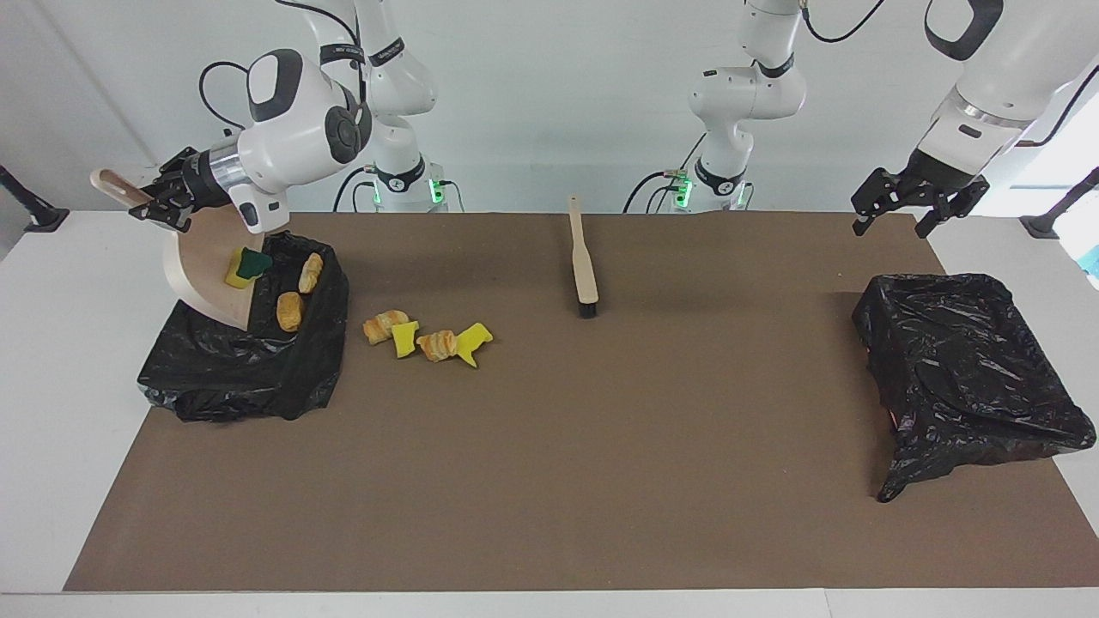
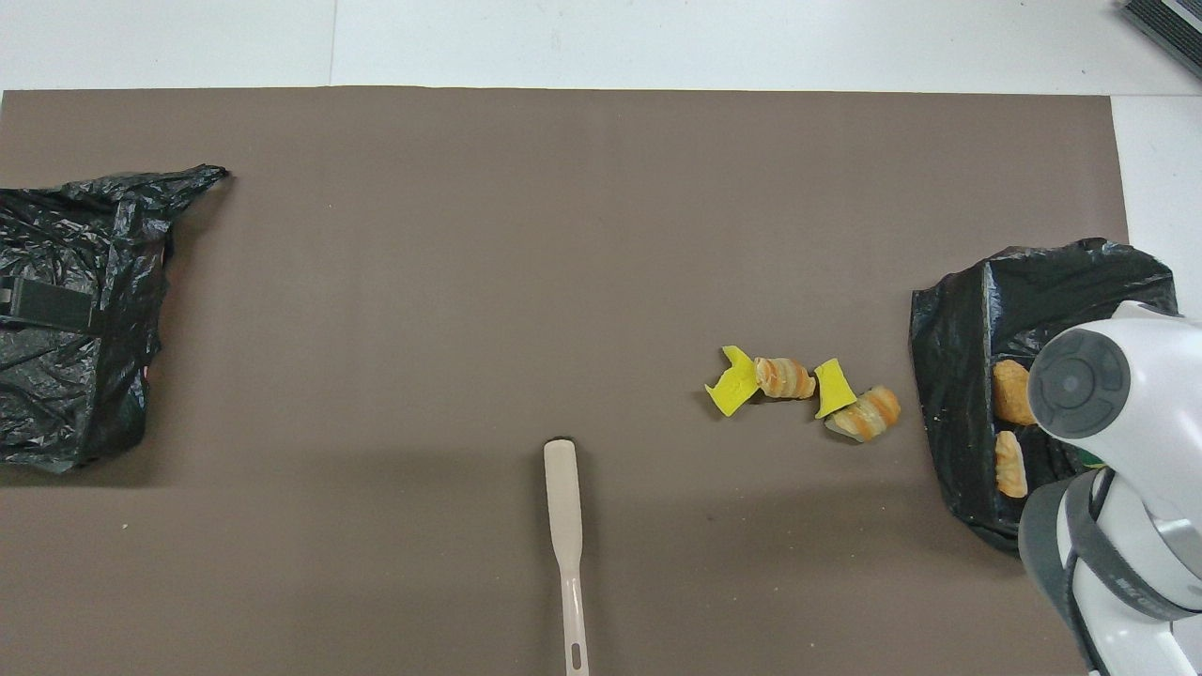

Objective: Sweep and dump trash in bin
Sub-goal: 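Tip the dustpan over the bag with the right gripper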

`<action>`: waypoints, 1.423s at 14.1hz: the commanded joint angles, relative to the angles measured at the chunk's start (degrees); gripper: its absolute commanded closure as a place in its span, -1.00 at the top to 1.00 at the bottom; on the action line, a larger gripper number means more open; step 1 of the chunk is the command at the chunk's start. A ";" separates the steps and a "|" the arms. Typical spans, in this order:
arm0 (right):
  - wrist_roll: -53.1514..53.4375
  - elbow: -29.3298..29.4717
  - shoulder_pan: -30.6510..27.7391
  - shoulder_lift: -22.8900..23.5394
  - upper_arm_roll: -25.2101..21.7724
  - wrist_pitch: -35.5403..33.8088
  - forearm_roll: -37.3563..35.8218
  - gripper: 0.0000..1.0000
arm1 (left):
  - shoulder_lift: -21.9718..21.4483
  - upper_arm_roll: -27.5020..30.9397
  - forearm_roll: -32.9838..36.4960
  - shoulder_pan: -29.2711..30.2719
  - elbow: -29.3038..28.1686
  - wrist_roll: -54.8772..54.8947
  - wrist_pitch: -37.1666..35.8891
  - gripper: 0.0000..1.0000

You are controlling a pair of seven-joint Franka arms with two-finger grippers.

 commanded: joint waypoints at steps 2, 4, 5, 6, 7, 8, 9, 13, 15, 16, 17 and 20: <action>1.57 -0.95 1.80 0.07 0.19 -2.15 -2.51 -1.00 | -1.51 0.09 1.32 -0.44 -1.37 1.37 -0.89 1.00; 1.05 0.97 2.24 -0.54 0.28 -5.13 -1.64 -1.00 | -1.51 0.09 1.32 -0.35 -1.37 1.37 -0.89 1.00; 0.08 3.86 2.24 -0.98 0.37 -5.84 0.37 -1.00 | -1.51 0.09 1.32 -0.35 -1.37 1.37 -0.98 1.00; -2.19 7.36 2.15 -1.33 0.28 -6.72 4.13 -1.00 | -1.60 0.09 1.32 -0.35 -1.37 1.37 -1.07 1.00; -3.26 11.05 2.15 -1.34 0.19 -8.73 8.00 -1.00 | -1.51 0.09 1.32 -0.35 -1.37 1.28 -1.24 1.00; -3.01 14.22 2.15 -1.25 0.45 -11.97 10.56 -1.00 | -1.51 0.09 1.32 -0.35 -1.28 1.28 -1.33 1.00; -2.05 16.52 2.24 -1.16 0.98 -14.00 12.93 -1.00 | -1.51 0.09 1.32 -0.44 -1.28 1.20 -1.33 1.00; 16.45 20.06 2.24 -1.42 2.12 -17.27 31.02 -1.00 | -1.25 0.09 1.32 0.08 -0.84 1.02 -0.71 1.00; 27.97 20.06 2.24 -1.43 2.39 -16.84 39.46 -1.00 | -1.33 0.09 1.32 0.44 -0.84 0.93 -0.71 1.00; 33.07 20.06 2.24 -1.34 2.91 -16.31 42.89 -1.00 | -1.25 0.09 1.32 0.44 -0.84 0.93 -0.71 1.00; 39.04 20.40 2.15 -0.73 3.00 -16.13 47.63 -1.00 | -1.24 0.09 1.32 0.35 -0.84 0.93 -0.71 1.00; 60.73 20.76 4.68 2.08 5.54 -12.71 58.81 -1.00 | -1.24 0.09 1.32 0.26 -0.84 0.93 -0.71 1.00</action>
